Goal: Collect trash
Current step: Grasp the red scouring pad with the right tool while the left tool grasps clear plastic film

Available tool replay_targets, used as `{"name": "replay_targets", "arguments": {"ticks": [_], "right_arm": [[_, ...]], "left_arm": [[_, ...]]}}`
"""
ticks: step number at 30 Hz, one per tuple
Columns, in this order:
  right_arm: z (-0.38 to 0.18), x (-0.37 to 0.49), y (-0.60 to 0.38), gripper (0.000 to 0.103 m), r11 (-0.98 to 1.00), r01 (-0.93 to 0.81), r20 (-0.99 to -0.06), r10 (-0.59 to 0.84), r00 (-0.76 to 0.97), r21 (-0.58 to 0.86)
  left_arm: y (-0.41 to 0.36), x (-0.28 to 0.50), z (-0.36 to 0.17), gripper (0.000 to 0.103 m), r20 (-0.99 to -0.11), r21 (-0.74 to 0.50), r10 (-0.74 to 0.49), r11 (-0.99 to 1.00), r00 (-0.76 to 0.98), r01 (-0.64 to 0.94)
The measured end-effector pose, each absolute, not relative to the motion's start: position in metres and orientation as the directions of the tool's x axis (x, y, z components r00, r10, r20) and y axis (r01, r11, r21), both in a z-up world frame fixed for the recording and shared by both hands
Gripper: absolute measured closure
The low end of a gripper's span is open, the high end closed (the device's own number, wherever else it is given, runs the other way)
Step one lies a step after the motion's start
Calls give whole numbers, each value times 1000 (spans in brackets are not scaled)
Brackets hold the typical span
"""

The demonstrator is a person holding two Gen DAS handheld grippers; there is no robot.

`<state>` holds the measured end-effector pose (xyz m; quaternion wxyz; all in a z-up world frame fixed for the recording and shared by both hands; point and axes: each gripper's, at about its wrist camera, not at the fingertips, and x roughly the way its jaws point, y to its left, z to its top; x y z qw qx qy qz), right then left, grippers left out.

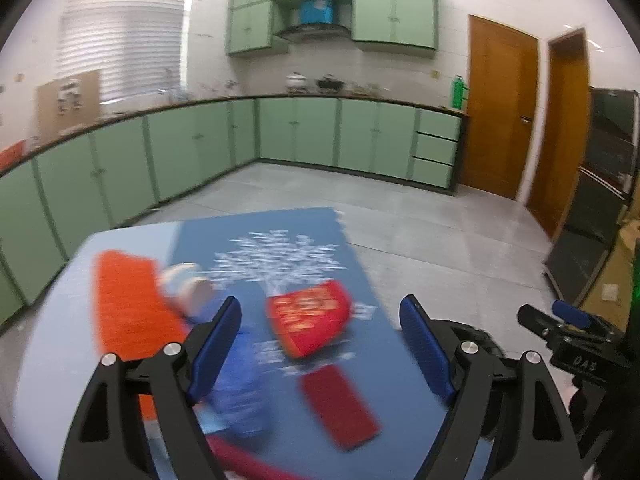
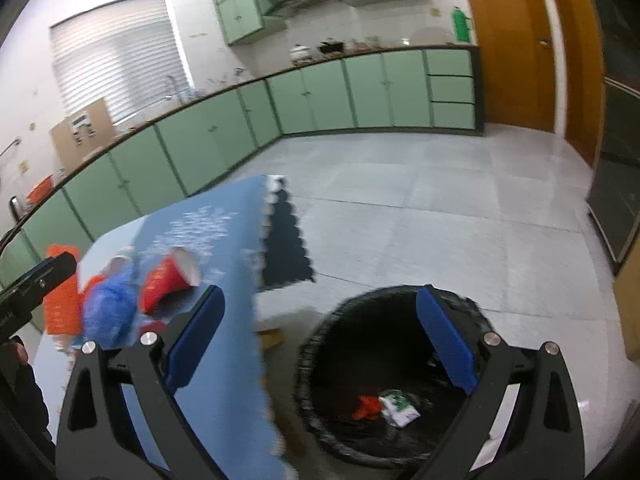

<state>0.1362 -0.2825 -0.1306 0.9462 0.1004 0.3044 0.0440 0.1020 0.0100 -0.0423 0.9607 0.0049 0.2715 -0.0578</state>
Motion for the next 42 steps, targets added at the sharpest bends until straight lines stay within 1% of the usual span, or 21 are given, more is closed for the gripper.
{"name": "replay_targets", "arguments": {"ticks": [6,10,14,15,17,21,27,30,32,33,35,42], "right_arm": [[-125,139,-226,9,967,-135,-534,232,813,214],[-127,139,-192,9,962,-195,-528,269,805,192],[-139,139,-161,10,956,-247,-551,293,781,158],[-143,140,-154,11,954,-258,-559,299,773,153],[-150,141,-142,22,950,-279,-580,309,754,143],[-166,144,-126,23,945,-297,-623,316,715,138],[-181,146,-116,33,942,-315,-671,309,674,117],[-187,147,-112,42,936,-332,-689,315,653,113],[-189,148,-111,50,932,-341,-699,326,636,125],[-190,148,-111,52,930,-343,-700,331,633,129],[-191,149,-112,62,928,-347,-704,338,625,137],[-189,147,-118,63,924,-346,-694,356,626,162]], "left_arm": [[61,83,-42,23,-499,27,22,1000,866,-9],[85,77,-55,23,-526,19,53,999,849,-51],[97,71,-68,23,-542,26,85,996,836,-84],[101,69,-72,23,-545,24,89,996,834,-91],[106,65,-76,23,-547,32,105,994,830,-104],[115,55,-84,23,-555,35,117,993,824,-117],[121,49,-93,23,-576,22,119,991,809,-130],[122,49,-95,23,-582,17,117,991,805,-132],[121,49,-96,23,-584,13,115,991,803,-132],[121,49,-96,23,-585,13,114,991,803,-132],[123,49,-96,23,-587,12,112,991,802,-130],[127,45,-97,23,-594,13,121,990,795,-141]]}}
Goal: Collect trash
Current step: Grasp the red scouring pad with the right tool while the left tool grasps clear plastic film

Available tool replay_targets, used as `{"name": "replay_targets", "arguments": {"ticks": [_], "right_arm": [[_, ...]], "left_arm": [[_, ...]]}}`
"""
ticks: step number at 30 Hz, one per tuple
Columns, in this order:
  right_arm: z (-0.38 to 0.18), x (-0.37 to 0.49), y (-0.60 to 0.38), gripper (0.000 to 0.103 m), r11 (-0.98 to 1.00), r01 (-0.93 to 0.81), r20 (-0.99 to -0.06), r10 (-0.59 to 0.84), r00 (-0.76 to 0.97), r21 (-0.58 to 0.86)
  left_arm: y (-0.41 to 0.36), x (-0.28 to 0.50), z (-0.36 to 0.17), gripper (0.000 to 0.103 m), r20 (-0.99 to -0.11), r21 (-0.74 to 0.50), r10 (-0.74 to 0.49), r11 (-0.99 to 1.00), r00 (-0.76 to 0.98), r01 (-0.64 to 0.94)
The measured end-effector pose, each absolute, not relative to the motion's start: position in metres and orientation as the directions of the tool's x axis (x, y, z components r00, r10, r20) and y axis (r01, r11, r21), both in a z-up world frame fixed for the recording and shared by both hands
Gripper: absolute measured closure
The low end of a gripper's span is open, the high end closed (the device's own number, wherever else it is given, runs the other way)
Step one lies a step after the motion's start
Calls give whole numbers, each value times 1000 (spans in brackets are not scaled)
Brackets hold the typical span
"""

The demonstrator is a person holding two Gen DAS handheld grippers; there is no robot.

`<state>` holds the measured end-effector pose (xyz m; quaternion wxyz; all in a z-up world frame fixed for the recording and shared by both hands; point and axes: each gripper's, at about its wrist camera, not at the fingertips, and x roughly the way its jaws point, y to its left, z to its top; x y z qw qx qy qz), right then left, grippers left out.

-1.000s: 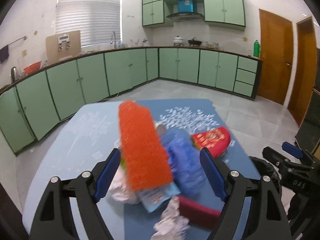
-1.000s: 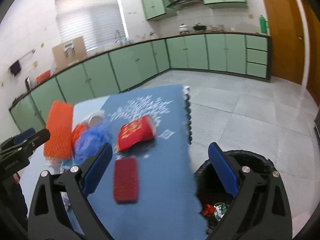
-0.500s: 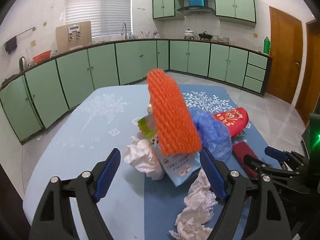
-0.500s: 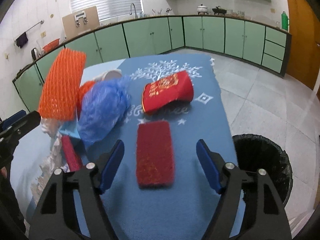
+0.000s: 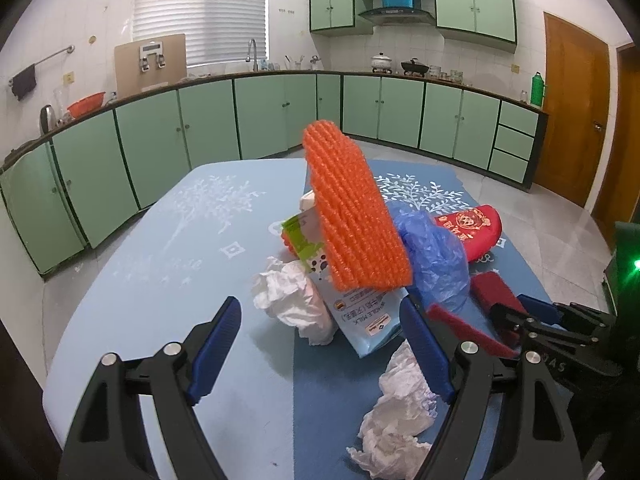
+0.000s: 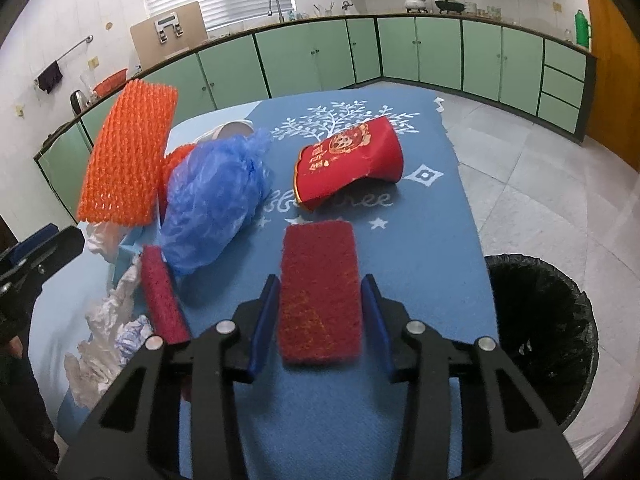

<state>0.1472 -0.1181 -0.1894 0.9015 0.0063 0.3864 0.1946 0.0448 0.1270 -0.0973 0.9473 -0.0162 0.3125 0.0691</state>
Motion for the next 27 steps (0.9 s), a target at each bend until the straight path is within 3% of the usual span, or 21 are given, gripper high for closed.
{"name": "replay_targets", "arguments": {"ticks": [27], "right_arm": [[-172,113,-147,63,935,-313,-660,341,670,165]], "left_arm": [[98,32,-130,28,-691,-27,39,996,722,-80]]}}
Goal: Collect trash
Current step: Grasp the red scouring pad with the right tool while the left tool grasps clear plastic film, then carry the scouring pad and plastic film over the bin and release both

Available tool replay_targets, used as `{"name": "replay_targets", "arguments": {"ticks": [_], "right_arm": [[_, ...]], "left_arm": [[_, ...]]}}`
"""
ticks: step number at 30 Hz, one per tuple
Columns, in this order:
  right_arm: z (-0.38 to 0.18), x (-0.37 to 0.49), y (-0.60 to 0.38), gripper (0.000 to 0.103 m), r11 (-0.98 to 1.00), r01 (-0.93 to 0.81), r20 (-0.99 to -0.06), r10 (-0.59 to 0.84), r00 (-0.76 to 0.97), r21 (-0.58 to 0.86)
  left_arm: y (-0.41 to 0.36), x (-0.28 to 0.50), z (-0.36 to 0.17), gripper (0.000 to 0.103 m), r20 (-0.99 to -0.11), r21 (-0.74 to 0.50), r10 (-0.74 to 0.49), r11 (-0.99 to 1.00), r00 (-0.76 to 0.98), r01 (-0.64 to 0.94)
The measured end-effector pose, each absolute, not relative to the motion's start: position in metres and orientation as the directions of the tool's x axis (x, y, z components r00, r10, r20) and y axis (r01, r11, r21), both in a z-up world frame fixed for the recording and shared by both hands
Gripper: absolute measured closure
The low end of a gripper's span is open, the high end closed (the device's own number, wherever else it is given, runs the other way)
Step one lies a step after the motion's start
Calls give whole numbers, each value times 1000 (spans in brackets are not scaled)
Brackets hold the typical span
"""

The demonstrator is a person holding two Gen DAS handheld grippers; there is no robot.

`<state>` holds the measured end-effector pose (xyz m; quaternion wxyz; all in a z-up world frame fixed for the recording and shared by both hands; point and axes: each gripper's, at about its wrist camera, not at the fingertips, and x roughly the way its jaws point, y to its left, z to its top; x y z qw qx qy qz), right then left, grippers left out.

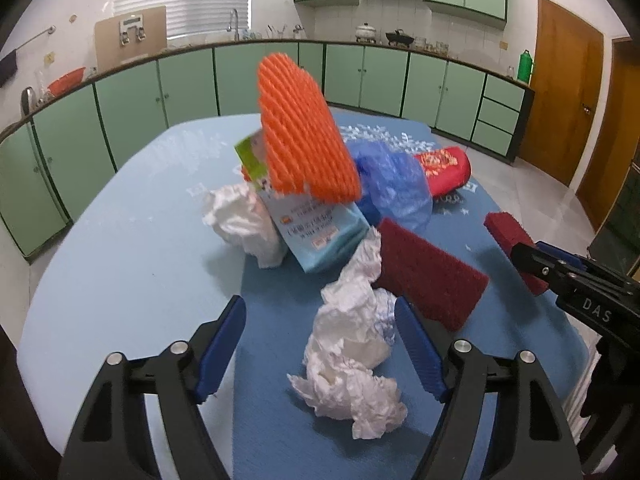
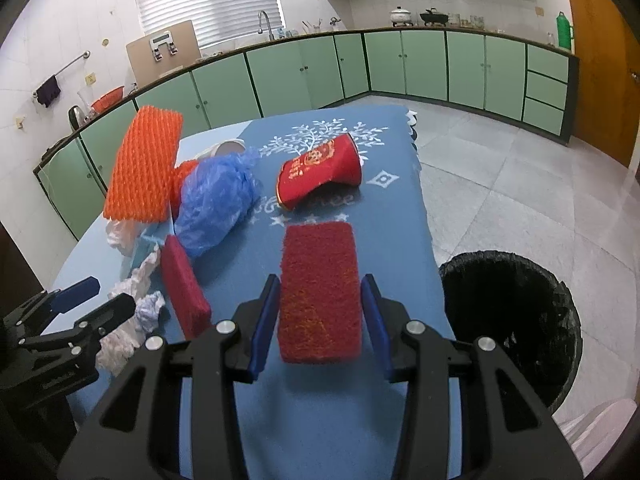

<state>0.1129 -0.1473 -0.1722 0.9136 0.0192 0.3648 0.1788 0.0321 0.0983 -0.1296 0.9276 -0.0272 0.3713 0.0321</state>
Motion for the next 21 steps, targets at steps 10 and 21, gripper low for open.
{"name": "replay_targets", "arguments": {"ticks": [10,21], "right_arm": [[-168,111,-148,63,935,-314,-649,341,680,163],[-146,103,-156,63,935,-317,-608,347,714,161]], "left_arm": [[89,33,-140,86,-721,-52,-18,998,693,-28],[88,26,-107,96,-659,-75,-33,997,751,-22]]}}
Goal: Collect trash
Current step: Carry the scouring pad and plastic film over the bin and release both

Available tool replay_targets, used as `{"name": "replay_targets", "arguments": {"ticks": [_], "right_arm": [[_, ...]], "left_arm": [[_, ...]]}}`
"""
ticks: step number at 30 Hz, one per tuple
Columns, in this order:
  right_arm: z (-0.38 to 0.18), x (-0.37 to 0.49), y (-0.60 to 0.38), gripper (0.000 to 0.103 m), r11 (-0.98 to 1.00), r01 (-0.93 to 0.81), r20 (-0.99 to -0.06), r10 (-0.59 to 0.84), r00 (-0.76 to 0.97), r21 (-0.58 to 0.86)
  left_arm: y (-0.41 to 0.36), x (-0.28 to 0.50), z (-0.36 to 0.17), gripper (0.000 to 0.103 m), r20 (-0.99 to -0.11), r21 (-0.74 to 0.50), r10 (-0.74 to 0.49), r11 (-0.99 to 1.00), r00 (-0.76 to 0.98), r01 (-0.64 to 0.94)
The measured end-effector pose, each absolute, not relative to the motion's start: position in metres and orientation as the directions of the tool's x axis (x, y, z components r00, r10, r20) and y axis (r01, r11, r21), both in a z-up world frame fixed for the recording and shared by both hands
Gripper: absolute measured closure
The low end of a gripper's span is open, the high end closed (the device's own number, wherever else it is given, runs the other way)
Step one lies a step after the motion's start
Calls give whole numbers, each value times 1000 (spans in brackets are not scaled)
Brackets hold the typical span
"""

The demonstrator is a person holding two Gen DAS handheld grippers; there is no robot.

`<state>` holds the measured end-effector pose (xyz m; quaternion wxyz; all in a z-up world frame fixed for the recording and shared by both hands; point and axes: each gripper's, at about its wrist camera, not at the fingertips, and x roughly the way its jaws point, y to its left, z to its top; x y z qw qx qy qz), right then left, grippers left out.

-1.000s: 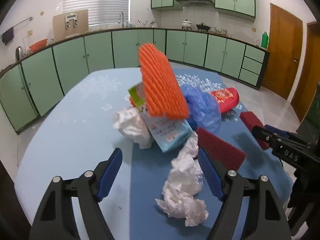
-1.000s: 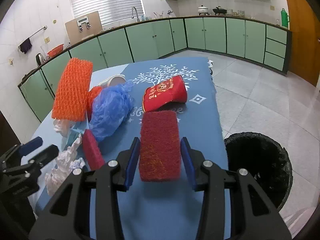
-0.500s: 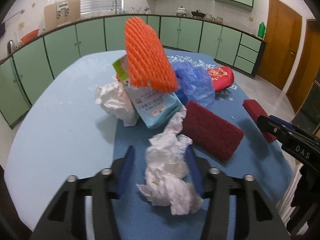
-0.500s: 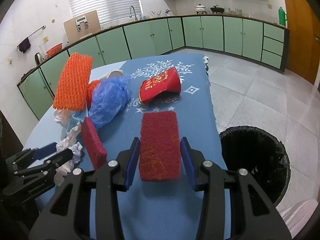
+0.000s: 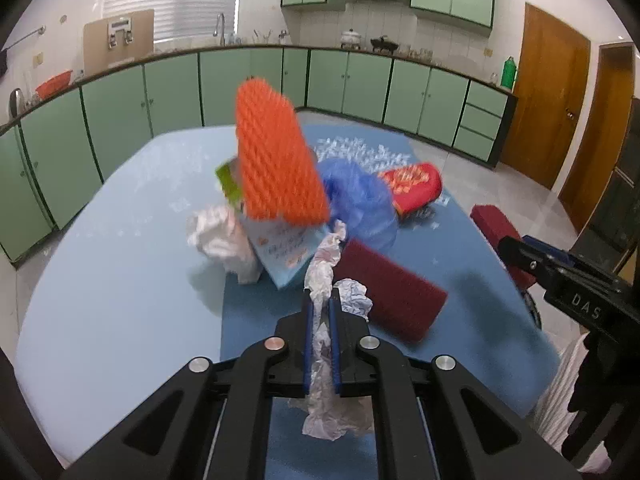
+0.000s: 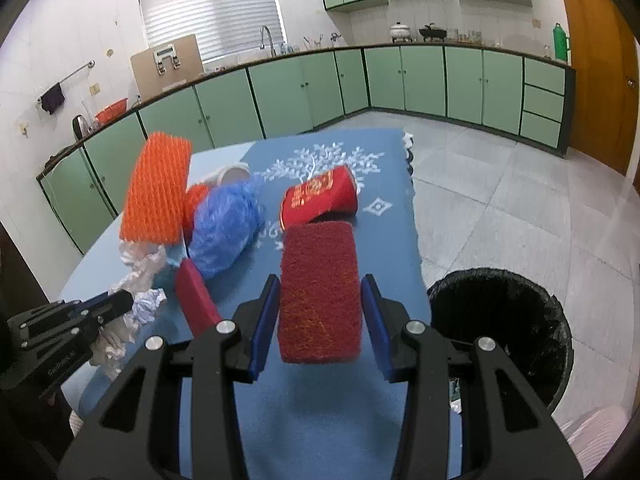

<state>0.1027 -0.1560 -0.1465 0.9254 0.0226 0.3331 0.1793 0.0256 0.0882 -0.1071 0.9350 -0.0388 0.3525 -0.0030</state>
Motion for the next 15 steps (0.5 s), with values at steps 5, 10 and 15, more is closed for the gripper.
{"name": "replay_targets", "arguments": {"ticks": [5,10,15], "right_arm": [[-132,98,-166,63,936,-307,-583,347,735,170],[-119,99,-185,63,947,-270,-562,319,763,172],[-113,102,-210,63,963,-211,-556,268,787,166]], "left_arm": [[77,26,-87,96,-624,-84,-58,996,780,7],[55,39,-68,96,-591,-81,-103,994,800,69],[27,56,-58,96,-563,-57,-149,988,813,141]]}}
